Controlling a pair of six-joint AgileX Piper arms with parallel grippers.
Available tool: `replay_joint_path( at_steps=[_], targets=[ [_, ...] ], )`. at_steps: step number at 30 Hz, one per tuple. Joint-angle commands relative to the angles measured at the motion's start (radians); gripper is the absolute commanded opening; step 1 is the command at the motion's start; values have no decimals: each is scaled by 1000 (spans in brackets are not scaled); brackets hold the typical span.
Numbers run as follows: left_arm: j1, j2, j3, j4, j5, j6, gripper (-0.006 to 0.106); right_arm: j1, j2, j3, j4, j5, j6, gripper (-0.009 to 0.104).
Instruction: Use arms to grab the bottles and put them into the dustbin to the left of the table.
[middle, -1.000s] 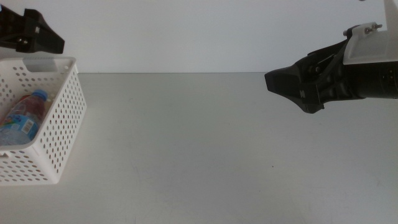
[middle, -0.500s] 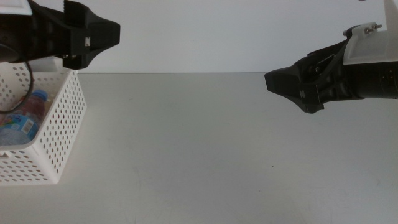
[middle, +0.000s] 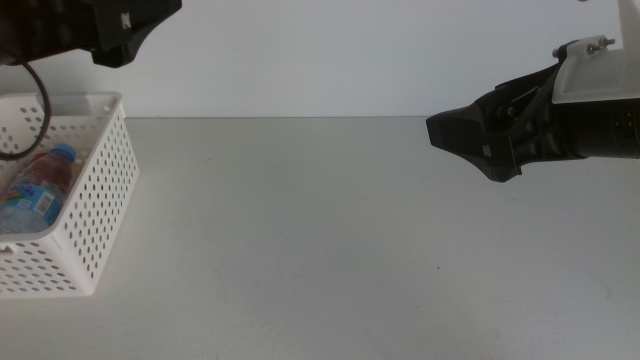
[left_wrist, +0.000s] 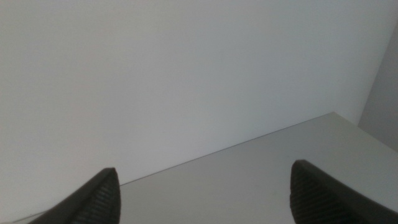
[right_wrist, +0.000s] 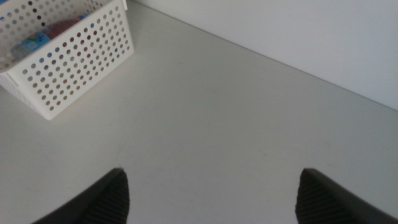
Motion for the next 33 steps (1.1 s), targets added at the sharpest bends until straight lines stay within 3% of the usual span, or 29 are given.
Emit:
replay_joint_path(
  at_steps=[1, 5, 10, 12, 14, 17, 22, 26, 33],
  targets=[
    [-7, -13, -27, -1, -93, -18, 94, 2, -20, -38, 0, -67, -11, 75],
    [-7, -13, -27, -1, -93, -16, 94, 2, -20, -38, 0, -67, -11, 75],
    [-6, -13, 5, 76, -95, -16, 94, 2, -8, -37, -8, -68, -11, 75],
    [9, -16, 24, 90, -95, -16, 94, 2, -5, -28, -72, -87, -11, 75],
    [45, -42, 48, 89, -103, -16, 94, -4, -18, -10, -177, -159, -11, 75],
    [155, -91, 110, 88, -141, -16, 94, -46, -50, 31, -258, -285, -11, 75],
    [412, -161, 232, -22, -152, -16, 94, -150, -123, 137, -243, -382, -11, 75],
    [520, -238, 365, -144, -233, -16, 94, -221, -227, 294, -200, -445, -11, 75],
    [521, -454, 610, -105, -266, -16, 94, -282, -569, 581, -239, -447, -11, 75]
  ],
)
